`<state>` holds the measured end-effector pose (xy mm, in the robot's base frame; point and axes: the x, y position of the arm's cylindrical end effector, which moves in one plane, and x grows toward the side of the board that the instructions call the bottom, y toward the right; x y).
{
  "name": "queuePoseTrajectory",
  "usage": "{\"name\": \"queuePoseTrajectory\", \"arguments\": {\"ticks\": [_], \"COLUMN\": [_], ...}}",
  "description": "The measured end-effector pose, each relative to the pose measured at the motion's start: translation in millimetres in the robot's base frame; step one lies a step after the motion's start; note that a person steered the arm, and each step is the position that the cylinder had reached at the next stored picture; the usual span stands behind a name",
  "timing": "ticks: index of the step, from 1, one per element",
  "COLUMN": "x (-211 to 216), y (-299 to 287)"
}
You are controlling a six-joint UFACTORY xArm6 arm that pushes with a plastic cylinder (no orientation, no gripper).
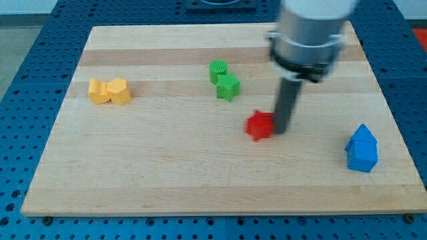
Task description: Place the red star at the bottom left side of the green star
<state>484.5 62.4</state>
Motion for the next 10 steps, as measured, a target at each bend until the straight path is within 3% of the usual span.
{"name": "queuePoseTrajectory", "arguments": {"ticks": [2, 4, 5, 8, 10], "x": [26, -19, -23, -23, 29], "y": [-22, -120, -137, -137, -123]}}
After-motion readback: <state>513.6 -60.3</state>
